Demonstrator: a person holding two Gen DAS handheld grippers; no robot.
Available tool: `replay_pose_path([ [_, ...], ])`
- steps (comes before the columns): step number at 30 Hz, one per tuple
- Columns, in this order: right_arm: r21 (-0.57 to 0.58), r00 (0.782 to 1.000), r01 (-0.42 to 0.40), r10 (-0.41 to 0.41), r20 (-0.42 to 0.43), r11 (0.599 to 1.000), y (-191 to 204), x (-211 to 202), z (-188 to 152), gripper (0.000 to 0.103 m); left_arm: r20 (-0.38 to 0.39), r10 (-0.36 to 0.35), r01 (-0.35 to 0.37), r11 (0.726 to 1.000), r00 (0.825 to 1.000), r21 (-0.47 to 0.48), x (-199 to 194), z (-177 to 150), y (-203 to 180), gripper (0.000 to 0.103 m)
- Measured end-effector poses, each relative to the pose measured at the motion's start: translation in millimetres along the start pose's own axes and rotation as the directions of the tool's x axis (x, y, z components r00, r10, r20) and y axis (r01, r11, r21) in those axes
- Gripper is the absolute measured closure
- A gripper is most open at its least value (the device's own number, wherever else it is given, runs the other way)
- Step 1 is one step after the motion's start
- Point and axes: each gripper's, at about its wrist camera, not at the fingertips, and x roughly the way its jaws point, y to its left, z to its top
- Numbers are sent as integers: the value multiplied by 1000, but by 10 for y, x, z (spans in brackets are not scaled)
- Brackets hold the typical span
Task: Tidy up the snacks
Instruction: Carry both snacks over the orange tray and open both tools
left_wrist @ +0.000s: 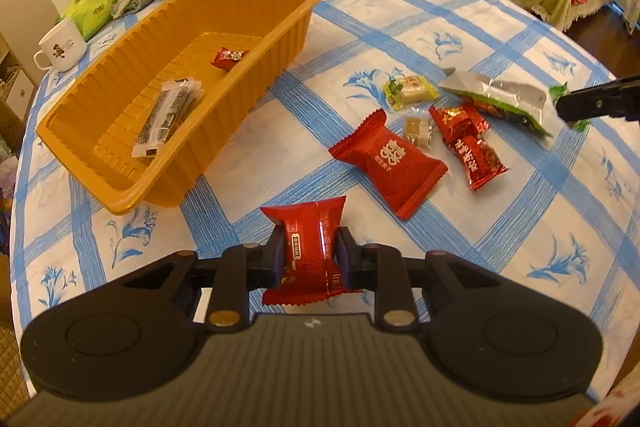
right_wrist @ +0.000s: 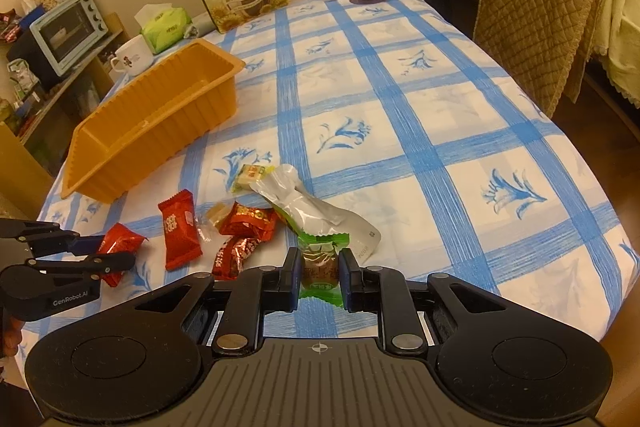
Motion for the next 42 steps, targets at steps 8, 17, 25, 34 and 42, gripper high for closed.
replay_pose_path([
  [8,-58,997,-73,73,9,996,159,46,186,83,92,-8,16,996,996,-92,-418,118,61,79],
  [17,-140,982,-186,190,16,972,472,159,501,83,176,33,-1,984,984,-178,-705,366,257,79],
  [25,-221,958,-266,283,45,938,827,311,952,83,206,77,-26,971,975,-238,-719,653,515,79],
  [34,-281,940,-304,334,64,910,1177,673,1473,83,227,99,-36,963,969,-265,-513,1070,815,79],
  [42,-291,941,-299,332,70,909,1255,1009,1775,83,208,112,-49,957,972,-285,-212,1343,1092,79],
])
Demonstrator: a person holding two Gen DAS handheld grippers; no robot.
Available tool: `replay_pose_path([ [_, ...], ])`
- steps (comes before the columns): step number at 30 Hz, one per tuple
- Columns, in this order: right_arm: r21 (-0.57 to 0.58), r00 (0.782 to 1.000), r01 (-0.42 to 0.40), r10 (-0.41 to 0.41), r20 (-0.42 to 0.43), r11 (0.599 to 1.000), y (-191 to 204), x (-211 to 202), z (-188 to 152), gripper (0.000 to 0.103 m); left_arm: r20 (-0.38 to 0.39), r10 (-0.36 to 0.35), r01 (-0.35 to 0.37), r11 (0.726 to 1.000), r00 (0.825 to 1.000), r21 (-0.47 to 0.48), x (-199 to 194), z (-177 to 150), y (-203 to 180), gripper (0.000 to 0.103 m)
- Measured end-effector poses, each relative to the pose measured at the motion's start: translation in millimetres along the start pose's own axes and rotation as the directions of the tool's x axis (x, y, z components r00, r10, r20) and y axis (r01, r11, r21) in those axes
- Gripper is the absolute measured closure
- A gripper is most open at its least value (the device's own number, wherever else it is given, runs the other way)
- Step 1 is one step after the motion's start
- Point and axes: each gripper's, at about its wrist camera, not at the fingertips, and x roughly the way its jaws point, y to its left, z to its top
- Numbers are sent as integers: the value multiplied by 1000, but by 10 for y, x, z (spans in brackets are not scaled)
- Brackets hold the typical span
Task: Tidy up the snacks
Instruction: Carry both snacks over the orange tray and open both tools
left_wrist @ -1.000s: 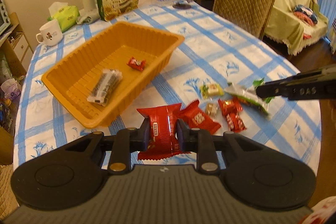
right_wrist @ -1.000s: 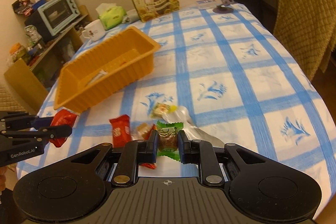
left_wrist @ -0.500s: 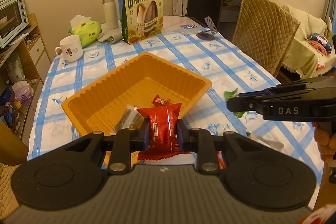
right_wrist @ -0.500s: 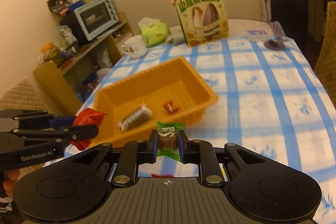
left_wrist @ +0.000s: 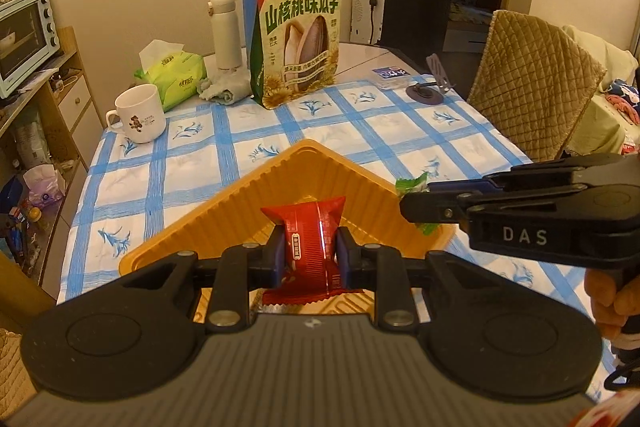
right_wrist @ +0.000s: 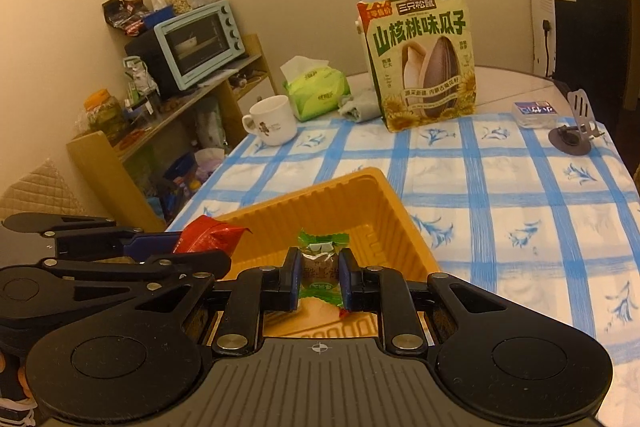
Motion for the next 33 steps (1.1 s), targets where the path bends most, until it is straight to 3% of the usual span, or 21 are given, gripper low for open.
replay_pose_path([
  [12,25,999,21,-20,-32,999,-259,447,121,83,-42,-16,15,999,999,-30,526,192,138,79],
  [27,61,997,33,-28,-78,998,-472,729,98,83,-117,-11,4,998,993,-58,1024,174,196,78],
  [33,63,996,29,-23,-87,998,-484,780,87,83,-125,-8,-3,997,992,-83,1048,154,249,69],
])
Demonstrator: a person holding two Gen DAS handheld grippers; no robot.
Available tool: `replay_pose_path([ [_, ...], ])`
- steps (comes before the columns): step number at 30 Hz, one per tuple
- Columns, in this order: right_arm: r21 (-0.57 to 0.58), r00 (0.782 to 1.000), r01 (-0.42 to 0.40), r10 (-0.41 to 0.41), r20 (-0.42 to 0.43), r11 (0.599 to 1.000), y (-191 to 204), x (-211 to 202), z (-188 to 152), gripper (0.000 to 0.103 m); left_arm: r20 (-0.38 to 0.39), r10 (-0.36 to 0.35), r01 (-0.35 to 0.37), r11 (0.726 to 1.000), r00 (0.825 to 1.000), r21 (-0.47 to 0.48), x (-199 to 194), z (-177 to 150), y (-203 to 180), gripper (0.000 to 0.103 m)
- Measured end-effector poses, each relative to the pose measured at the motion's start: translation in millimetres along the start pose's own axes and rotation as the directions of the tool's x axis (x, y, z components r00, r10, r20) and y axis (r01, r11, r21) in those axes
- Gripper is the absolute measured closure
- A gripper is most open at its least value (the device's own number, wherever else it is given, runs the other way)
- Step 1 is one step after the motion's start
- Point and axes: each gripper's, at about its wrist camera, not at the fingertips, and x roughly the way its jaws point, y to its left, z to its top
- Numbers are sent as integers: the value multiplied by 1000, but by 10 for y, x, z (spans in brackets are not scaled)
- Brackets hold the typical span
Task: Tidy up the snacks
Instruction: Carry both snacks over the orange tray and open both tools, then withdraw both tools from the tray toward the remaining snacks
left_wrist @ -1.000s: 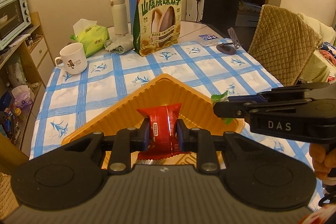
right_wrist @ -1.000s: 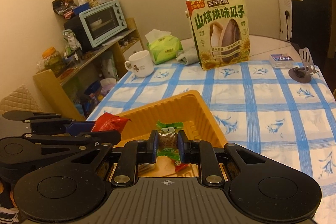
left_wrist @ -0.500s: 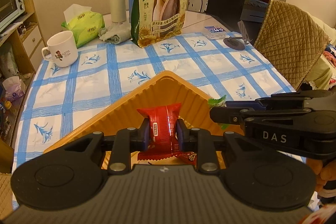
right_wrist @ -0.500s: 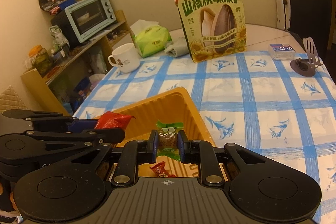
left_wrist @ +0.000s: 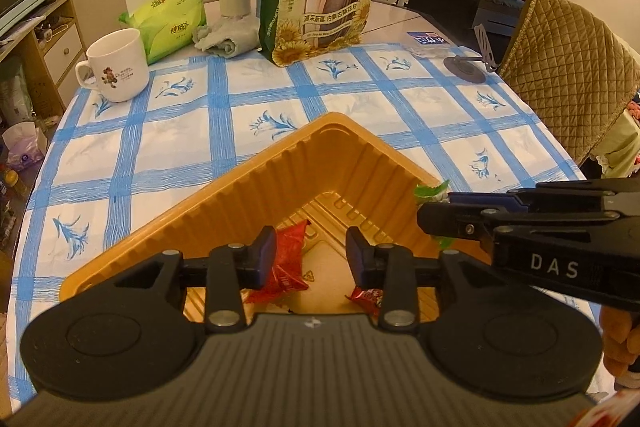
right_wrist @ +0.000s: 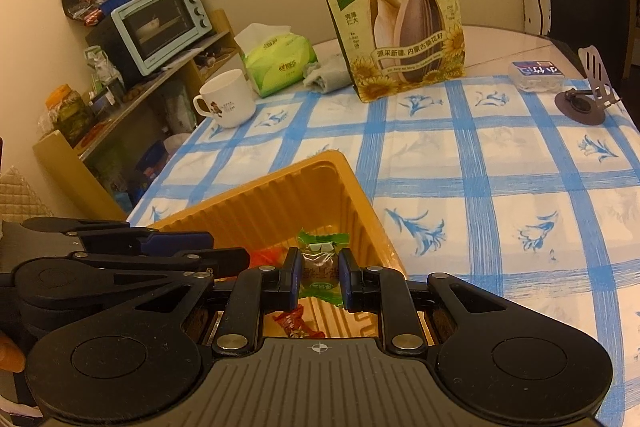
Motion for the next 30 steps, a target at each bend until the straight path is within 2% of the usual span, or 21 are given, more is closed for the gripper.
replay_pose_path([
  [4,-5,1000,-3,3,-3,1000,11,25,7,83,-5,4,-4,1000,1000,-16,-36,-17,59,67],
  [6,-6,1000,-7,7,-4,1000,13,37,15,83,-4,12,-12,1000,1000,-23,-64,-29,98,62],
  [19,-33,1000,-4,3,-6,999,128,170,80,83,6,37,-36,997,999,-63,-207,-71,305,55],
  [21,-34,1000,-4,4,6,999,151,174,86,83,4,39,-39,997,999,-70,-225,-80,328,49],
  [24,-29,1000,-15,16,11,999,177,172,98,82,8,48,-47,996,999,-79,-267,-100,352,45],
  [26,-25,1000,-17,18,24,1000,192,151,99,69,10,54,-53,995,998,-82,-300,-115,360,41],
  [27,-20,999,-21,22,39,1000,197,123,95,49,12,54,-53,995,998,-82,-321,-123,363,39],
  [28,-17,998,-23,24,58,1000,203,92,89,37,15,54,-52,995,998,-83,-344,-133,366,38],
  [30,-21,998,-25,26,63,999,222,46,92,36,18,56,-54,995,998,-84,-393,-156,367,36],
])
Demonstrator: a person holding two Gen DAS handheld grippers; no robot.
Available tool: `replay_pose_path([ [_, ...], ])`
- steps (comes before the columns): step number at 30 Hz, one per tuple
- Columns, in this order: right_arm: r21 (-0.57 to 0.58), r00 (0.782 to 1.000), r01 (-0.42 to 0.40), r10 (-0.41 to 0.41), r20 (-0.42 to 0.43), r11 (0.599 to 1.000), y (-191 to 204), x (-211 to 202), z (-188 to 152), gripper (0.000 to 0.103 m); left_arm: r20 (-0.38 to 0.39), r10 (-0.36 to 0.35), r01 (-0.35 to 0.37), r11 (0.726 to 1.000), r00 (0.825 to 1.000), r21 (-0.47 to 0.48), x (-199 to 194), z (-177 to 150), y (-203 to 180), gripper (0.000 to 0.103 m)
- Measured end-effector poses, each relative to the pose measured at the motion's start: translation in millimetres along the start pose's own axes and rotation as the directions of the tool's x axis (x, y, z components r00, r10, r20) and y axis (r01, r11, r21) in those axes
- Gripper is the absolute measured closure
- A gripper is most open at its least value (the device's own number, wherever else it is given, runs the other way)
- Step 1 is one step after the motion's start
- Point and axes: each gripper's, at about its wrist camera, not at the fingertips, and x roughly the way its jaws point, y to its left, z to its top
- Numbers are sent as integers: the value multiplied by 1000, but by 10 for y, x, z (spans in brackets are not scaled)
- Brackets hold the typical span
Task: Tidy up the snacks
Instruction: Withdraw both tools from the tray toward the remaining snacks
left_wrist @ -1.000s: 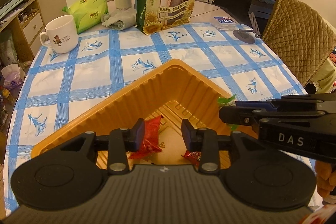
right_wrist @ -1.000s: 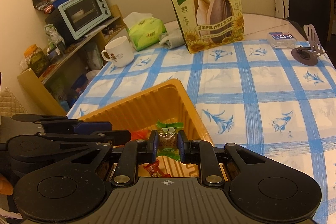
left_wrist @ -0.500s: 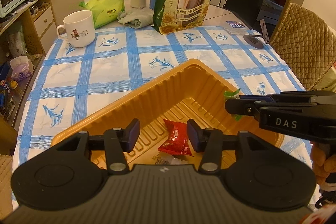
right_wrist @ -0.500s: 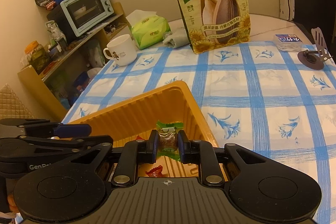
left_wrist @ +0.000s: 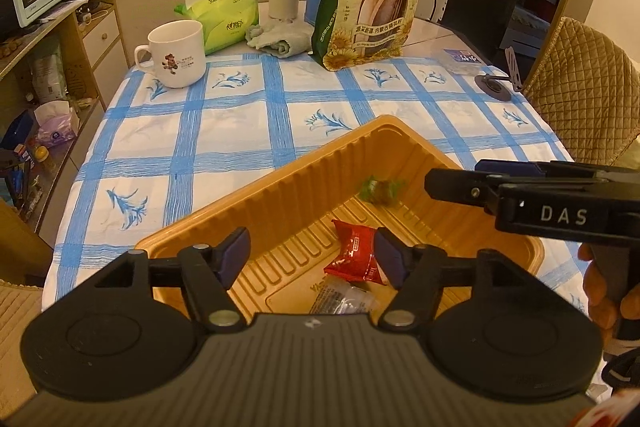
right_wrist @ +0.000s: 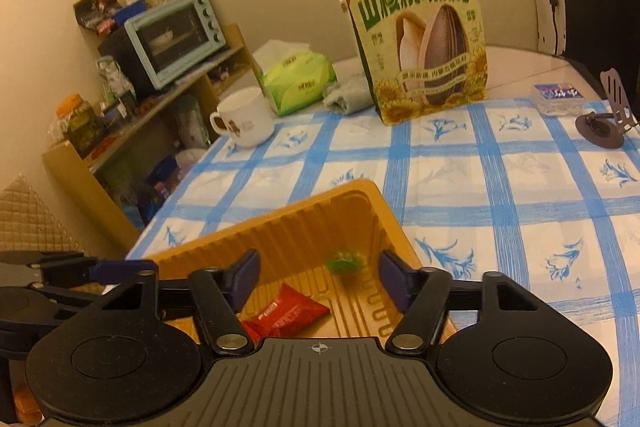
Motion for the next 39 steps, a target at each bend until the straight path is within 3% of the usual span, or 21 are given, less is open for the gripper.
replay_pose_path([
  [5,29,1000,-3,3,2,1000,-24,-136,-21,31,9,7,-7,1000,1000,-4,-141,-54,7,30],
  [9,37,1000,10,-11,12,999,-26,-294,-62,20,18,8,-7,1000,1000,-9,-279,-97,6,26],
  [16,90,1000,7,-9,29,996,-35,-623,-145,14,53,8,-8,1000,999,-1,-592,-202,-67,26],
  [26,85,998,-8,2,64,996,66,-1214,-377,13,103,1,-3,1000,995,16,-1128,-468,-340,26],
  [39,63,999,-2,-2,52,998,163,-2060,-910,13,130,-38,37,999,991,5,-1838,-1082,-765,26],
])
